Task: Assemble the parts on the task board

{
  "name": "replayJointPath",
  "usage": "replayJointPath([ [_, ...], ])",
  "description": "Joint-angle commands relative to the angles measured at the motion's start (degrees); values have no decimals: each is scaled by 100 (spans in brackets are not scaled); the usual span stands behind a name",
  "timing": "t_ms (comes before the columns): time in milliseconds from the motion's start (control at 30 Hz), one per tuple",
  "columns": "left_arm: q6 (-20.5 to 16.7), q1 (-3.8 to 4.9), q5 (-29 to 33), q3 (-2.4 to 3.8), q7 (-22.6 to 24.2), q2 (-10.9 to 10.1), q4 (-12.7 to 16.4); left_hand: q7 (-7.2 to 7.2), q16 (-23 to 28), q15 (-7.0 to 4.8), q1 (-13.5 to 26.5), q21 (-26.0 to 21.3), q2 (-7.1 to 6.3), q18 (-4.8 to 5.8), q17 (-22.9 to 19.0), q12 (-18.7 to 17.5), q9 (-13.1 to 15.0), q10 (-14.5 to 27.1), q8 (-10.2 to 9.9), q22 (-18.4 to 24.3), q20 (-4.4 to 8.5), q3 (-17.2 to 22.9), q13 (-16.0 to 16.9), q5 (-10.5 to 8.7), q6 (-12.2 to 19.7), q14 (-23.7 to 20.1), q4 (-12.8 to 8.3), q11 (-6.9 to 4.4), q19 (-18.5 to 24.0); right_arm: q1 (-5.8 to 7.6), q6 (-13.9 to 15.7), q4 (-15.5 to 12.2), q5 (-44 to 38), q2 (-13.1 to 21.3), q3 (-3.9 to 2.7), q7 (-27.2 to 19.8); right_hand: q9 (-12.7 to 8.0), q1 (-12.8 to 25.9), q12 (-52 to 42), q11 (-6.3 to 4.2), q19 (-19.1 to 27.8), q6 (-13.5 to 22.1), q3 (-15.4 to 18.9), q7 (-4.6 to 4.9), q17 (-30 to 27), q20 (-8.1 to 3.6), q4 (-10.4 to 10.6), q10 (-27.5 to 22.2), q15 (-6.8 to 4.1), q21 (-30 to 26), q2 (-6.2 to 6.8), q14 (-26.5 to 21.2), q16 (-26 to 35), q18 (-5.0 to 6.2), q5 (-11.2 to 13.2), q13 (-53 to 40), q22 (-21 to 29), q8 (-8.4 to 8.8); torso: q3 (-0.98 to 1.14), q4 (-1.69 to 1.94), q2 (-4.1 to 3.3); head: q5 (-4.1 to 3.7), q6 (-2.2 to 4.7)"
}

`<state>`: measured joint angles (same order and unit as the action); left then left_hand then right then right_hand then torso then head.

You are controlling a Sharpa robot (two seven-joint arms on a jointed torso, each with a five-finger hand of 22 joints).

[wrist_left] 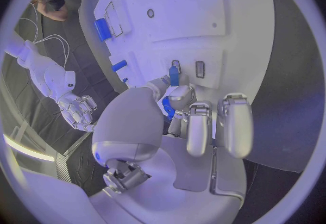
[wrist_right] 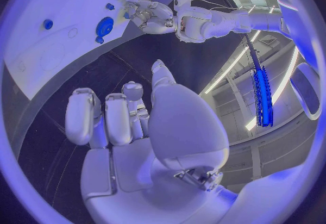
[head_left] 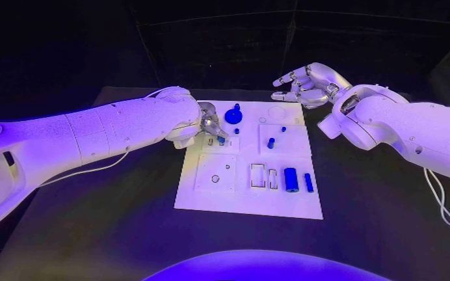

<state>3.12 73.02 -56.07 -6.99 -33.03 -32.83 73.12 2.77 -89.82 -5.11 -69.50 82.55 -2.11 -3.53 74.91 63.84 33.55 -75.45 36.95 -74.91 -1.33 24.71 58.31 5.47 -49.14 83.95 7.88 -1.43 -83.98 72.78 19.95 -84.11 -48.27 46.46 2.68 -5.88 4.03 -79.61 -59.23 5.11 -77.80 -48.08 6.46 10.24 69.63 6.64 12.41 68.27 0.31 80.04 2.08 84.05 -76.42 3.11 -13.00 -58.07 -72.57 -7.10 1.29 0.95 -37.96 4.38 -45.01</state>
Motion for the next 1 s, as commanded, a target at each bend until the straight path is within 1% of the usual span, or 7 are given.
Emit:
replayJointPath([
  [33, 313, -29, 13, -18, -120, -2, 11, 21, -18, 25, 3, 0, 35, 82, 1509, -21, 11, -24, 25, -200, -4, 910, -17, 10, -5, 605, -876, 8, -161, 12, -57, -4, -10, -9, -3, -25, 7, -5, -17, -17, 47, 28, 28, -15, -8, 8, 2, -10, 11, -21, -44, 150, 14, 108, 36, 6, 9, -22, 2, 6, 1, 1, -4],
  [200, 471, -32, 13, -18, -150, -9, 32, 16, -18, 21, 17, 1, 2, 83, 1509, -31, 35, -25, 47, -205, 0, 965, -35, 10, -4, 605, -916, 1, -163, 12, -73, 0, -10, -18, -3, -25, 7, -5, -17, -17, 47, 28, 28, -15, -8, 8, 2, -10, 11, -21, -44, 150, 14, 108, 36, 6, 9, -22, 0, 3, 0, 2, -5],
  [367, 542, -33, 12, -18, -174, -24, 42, 10, -18, 16, 31, 0, -39, 82, 1509, -39, 56, -28, 66, -205, 4, 1015, -48, 13, -5, 605, -957, -4, -163, 12, -82, 3, -10, -20, -3, -23, 7, -5, -17, -17, 47, 28, 28, -15, -8, 8, 2, -10, 11, -21, -44, 150, 14, 108, 36, 6, 9, -22, 1, 2, 3, 18, -4],
  [567, 442, -33, -27, -18, -189, -38, 43, 9, -18, 14, 41, -4, -44, 81, 1509, -58, 64, -22, 74, -199, 6, 1035, -72, 14, -7, 605, -964, -5, -162, 11, -95, 1, -10, -22, -3, -16, 7, -8, -20, -17, 43, 30, 37, -15, 15, 8, 4, -10, 11, -19, -49, 156, -1, 107, 45, 6, 4, -26, -1, 8, 1, 24, -9],
  [733, 375, -34, -89, -18, -206, -37, 35, 9, -18, 14, 53, -3, -45, 82, 1509, -63, 71, -20, 80, -202, 7, 1050, -80, 14, -8, 605, -964, -5, -162, 11, -97, -2, -10, -26, -3, -17, 7, -8, -20, -17, 43, 30, 37, -15, 15, 8, 4, -10, 11, -19, -49, 156, -1, 107, 45, 6, 4, -26, 3, -3, -4, 38, -4],
  [833, 340, -34, -105, -18, -216, -40, 31, 8, -18, 13, 73, -5, -49, 82, 1509, -64, 79, -22, 87, -201, 8, 1067, -83, 13, -9, 605, -961, -5, -162, 11, -95, -2, -10, -28, -3, -20, 7, -8, -20, -17, 43, 30, 37, -15, 15, 8, 4, -10, 11, -19, -49, 156, -1, 107, 45, 6, 4, -26, -2, -2, -4, 31, -13],
  [1000, 318, -34, -113, -18, -206, -32, 22, 2, -18, 11, 136, -2, -58, 83, 1509, -58, 100, -32, 110, -209, 10, 1098, -81, 9, -19, 605, -942, -8, -165, 11, -91, 0, -10, -32, -3, -23, 6, -11, -19, -17, 48, 31, 41, -15, 2, 8, 4, -12, 10, -24, -51, 154, 9, 109, 50, 9, 12, -28, 2, 2, -3, 33, -19],
])
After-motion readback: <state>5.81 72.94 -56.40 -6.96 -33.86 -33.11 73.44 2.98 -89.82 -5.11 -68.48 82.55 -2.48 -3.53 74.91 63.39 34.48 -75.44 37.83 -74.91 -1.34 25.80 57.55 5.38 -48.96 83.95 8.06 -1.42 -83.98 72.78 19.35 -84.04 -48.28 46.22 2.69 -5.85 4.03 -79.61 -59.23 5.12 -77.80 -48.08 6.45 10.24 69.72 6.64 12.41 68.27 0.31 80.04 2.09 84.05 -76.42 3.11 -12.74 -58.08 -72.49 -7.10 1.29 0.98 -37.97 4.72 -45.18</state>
